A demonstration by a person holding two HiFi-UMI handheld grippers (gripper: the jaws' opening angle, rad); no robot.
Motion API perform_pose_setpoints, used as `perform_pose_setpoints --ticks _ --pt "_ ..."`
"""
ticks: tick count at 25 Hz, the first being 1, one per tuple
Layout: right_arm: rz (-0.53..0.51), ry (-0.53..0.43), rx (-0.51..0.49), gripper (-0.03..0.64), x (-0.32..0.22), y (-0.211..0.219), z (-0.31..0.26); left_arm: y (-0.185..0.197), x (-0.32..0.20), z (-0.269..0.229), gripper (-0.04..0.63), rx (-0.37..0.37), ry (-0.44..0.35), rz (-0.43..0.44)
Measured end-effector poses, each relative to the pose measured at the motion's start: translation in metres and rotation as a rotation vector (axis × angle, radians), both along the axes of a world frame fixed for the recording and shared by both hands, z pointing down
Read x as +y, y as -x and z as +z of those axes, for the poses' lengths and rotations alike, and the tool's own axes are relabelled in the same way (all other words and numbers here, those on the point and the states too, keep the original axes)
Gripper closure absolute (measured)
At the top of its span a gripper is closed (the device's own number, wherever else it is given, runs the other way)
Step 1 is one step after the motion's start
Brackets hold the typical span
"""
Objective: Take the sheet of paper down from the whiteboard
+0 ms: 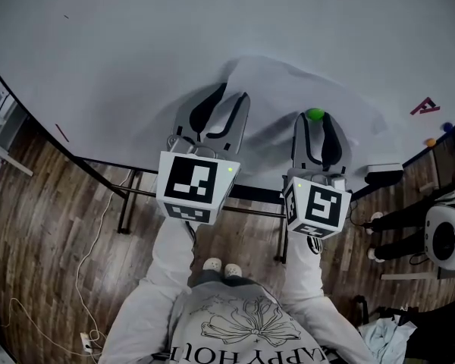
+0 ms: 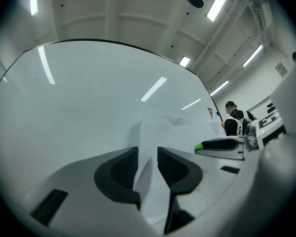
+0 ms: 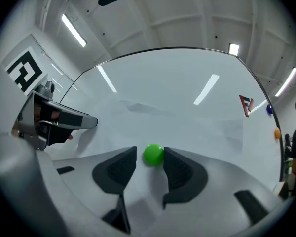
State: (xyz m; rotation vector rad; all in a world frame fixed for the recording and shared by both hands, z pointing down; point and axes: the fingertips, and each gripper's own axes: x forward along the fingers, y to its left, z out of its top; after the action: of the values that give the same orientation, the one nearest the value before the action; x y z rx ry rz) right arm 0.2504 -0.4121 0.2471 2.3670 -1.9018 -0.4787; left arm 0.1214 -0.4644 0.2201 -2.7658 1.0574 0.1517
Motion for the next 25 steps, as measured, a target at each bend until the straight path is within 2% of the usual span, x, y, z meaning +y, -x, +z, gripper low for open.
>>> perform_pose_setpoints --ticks 2,5,10,17,25 --pt "0.019 -0.007 0.002 0.454 0.0 -0.002 0.0 -0.001 -0.001 0.001 0.482 0.002 0.007 0.0" --pt "0.048 -0.013 0.011 0.492 0.001 -0.006 -0.001 0.0 -0.005 0.001 0.53 0.003 0.015 -0.014" --pt "0.067 -0.017 0.02 0.495 0.0 -0.007 -0.002 -0.001 -0.009 0.003 0.58 -0.003 0.022 -0.03" --pt "0.055 -0.008 0.035 0.497 0.0 -0.007 -0.001 -0.002 -0.011 0.007 0.591 0.001 0.055 -0.032" --pt "0.032 -0.017 -0.012 0.5 0.005 -0.015 -0.001 0.001 -0.009 0.008 0.591 0.011 0.071 -0.042"
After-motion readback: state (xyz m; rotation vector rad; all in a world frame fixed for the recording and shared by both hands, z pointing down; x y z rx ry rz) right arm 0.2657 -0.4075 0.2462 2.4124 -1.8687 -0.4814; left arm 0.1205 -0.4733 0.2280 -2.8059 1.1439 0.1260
